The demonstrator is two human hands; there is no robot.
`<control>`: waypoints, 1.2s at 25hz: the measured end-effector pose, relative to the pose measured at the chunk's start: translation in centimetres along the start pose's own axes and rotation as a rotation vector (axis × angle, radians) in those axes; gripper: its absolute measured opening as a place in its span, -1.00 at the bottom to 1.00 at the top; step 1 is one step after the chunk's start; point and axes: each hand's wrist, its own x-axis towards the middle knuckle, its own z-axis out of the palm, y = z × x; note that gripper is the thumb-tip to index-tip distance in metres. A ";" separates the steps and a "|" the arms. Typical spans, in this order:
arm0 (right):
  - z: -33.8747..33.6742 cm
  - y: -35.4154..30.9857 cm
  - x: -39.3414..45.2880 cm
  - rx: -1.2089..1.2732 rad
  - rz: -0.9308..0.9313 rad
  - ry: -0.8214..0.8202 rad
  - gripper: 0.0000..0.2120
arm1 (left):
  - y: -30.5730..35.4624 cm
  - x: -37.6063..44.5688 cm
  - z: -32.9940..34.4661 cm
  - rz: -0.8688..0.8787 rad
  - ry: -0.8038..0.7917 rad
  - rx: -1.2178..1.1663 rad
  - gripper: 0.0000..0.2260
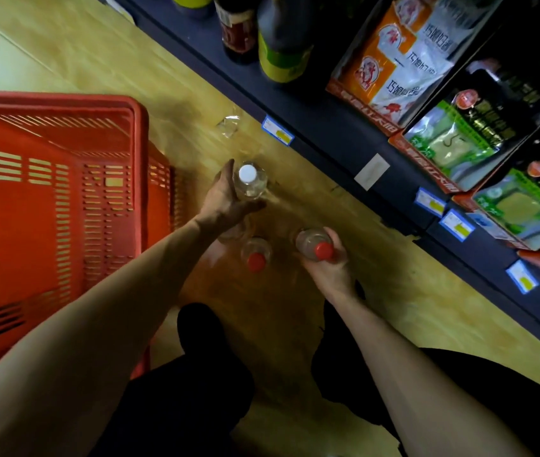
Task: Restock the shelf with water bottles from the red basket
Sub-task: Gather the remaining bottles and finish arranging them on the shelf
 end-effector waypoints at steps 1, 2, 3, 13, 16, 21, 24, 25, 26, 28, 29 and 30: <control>0.2 0.3 0.6 0.011 -0.027 0.011 -0.25 | -0.2 0.5 0.3 0.023 0.018 -0.010 0.03; 0.5 0.8 1.6 0.017 -0.061 0.015 -0.29 | -0.3 0.9 0.4 0.056 0.036 -0.015 -0.01; 0.7 0.8 2.0 0.011 -0.083 0.016 -0.32 | -0.3 1.2 0.5 0.089 0.051 -0.024 -0.07; -2.1 -5.9 0.0 0.009 -0.151 0.011 -0.49 | 3.5 -2.6 -4.1 0.086 0.226 0.018 -0.46; -4.2 -10.4 -3.6 0.004 -0.290 0.090 -0.46 | 7.0 -6.4 -8.2 0.102 0.242 0.034 -0.48; -8.8 -18.6 -9.9 -0.019 -0.382 0.100 -0.35 | 15.1 -15.1 -18.4 0.106 0.299 0.114 -0.60; -11.6 -23.2 -13.4 -0.056 -0.468 0.121 -0.33 | 19.3 -19.8 -24.3 0.096 0.358 0.108 -0.50; -12.8 -25.8 -16.4 -0.082 -0.495 0.137 -0.38 | 20.8 -21.6 -26.2 0.101 0.381 0.102 -0.45; -13.8 -27.9 -18.9 -0.102 -0.515 0.161 -0.42 | 22.3 -23.4 -28.1 0.108 0.399 0.087 -0.42; -16.0 -32.1 -24.1 -0.089 -0.513 0.187 -0.39 | 25.3 -26.9 -31.7 0.118 0.436 0.082 -0.38; -17.0 -34.1 -26.4 -0.079 -0.523 0.187 -0.35 | 26.6 -28.8 -33.5 0.118 0.452 0.088 -0.38; -17.9 -36.2 -28.7 -0.073 -0.542 0.182 -0.30 | 27.7 -30.6 -35.5 0.130 0.463 0.090 -0.40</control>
